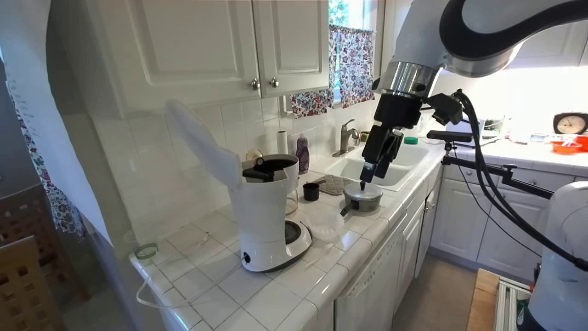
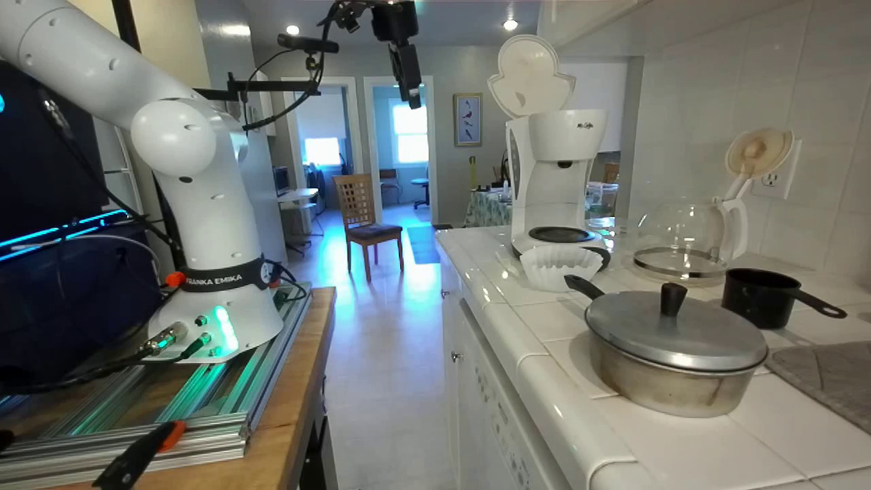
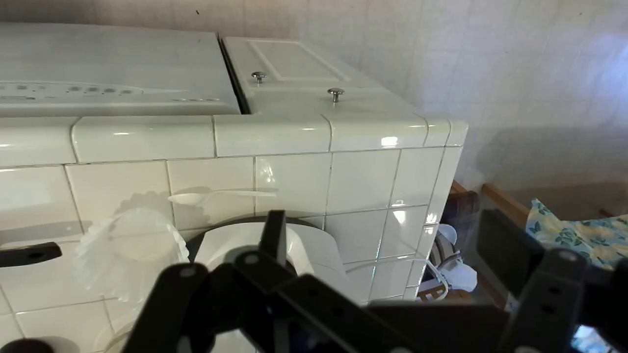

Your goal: Take the lid off the pot

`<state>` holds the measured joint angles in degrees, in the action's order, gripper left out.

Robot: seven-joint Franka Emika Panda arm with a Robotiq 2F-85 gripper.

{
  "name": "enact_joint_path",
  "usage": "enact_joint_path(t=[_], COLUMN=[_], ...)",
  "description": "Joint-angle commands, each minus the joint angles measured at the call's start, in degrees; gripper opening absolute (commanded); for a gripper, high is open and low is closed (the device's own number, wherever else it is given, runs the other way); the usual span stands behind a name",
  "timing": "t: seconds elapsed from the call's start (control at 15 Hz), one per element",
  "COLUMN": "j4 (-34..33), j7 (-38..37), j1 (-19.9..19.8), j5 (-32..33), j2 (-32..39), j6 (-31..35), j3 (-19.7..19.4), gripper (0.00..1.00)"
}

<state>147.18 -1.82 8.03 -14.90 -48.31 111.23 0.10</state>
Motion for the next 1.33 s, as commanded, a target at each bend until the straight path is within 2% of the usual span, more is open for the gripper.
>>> enact_joint_path(t=[0.0,0.27,0.6,0.87,1.13,1.27], j4=[0.3,2.0,3.3,3.5,3.2,3.3], j7=[-3.1,-5.3,-12.6,-12.9,-10.3,-9.8], j1=[-4.1,-11.5,-19.5,-20.0,-17.5,-17.3], j5=[1.8,5.4,7.5,5.7,0.9,-0.1], j2=[0.9,3.1,6.5,9.0,10.7,11.1], j6=[2.3,10.2,19.8,24.3,25.6,25.7], j3=[2.4,-0.3,0.2,-2.4,-7.3,-8.5], gripper=[1.0,1.0,1.0,1.0,1.0,1.0])
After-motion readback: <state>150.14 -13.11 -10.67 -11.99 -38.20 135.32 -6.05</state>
